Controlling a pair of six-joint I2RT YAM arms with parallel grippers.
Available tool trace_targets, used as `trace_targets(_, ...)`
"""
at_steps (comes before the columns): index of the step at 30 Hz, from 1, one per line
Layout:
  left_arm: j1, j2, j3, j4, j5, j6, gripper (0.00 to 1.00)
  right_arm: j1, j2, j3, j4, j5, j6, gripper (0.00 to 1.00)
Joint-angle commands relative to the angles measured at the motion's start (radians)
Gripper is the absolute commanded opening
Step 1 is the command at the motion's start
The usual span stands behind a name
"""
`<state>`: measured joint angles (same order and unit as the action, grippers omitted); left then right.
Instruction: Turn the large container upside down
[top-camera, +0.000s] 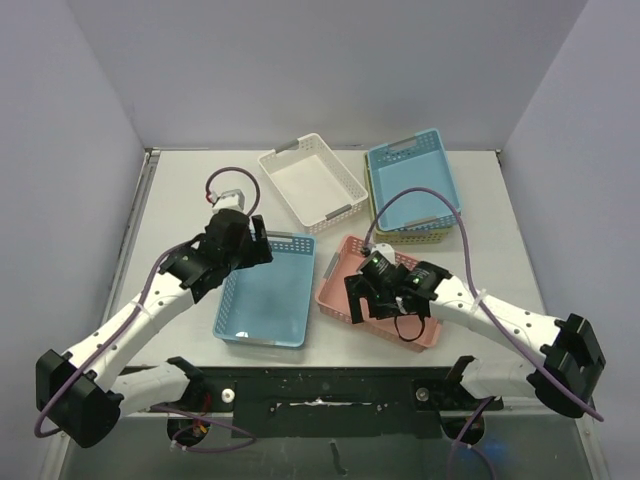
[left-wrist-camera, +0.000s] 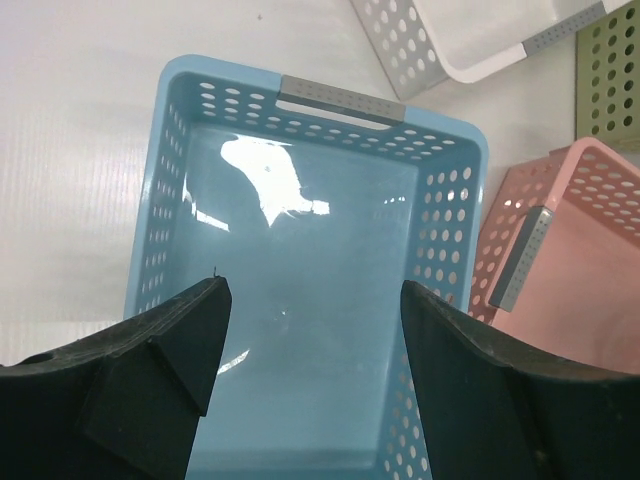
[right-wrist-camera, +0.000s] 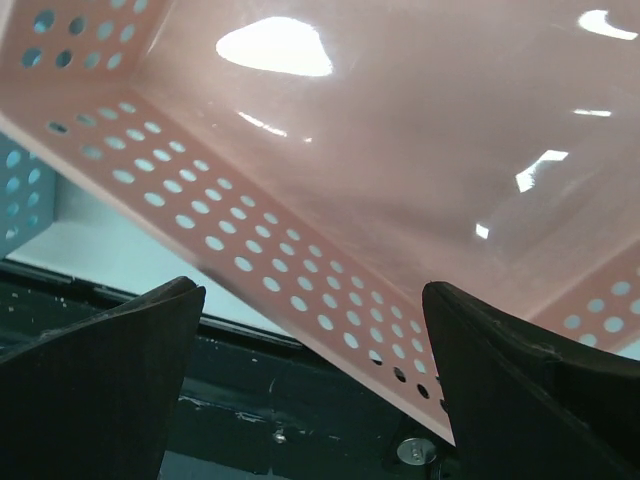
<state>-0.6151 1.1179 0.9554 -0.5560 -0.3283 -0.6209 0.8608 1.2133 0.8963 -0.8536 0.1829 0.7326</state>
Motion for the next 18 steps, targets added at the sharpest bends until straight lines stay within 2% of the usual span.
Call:
trace_targets(1,0.062,-0.020,0.021,0.012,0.093,-0.003,0.68,0.037,0.030,0.024,0.088,-0.042,-0.063,0.98)
trace_targets(5,0.078,-0.004,0.021,0.031,0.140,-0.011,0.67,0.038,0.074,0.031,0.132,-0.092,-0.107,0.98)
trace_targets(13,0.077,0.009,0.007,0.057,0.179,-0.037,0.67,0.076,0.123,-0.004,0.165,-0.128,-0.077,0.98)
trace_targets(15,0.077,0.013,0.003,0.065,0.191,-0.041,0.67,0.104,0.129,0.011,0.146,-0.105,-0.060,0.92)
trace_targets(18,0.077,0.017,-0.001,0.077,0.205,-0.046,0.67,0.138,0.144,0.036,0.112,-0.071,-0.033,0.76)
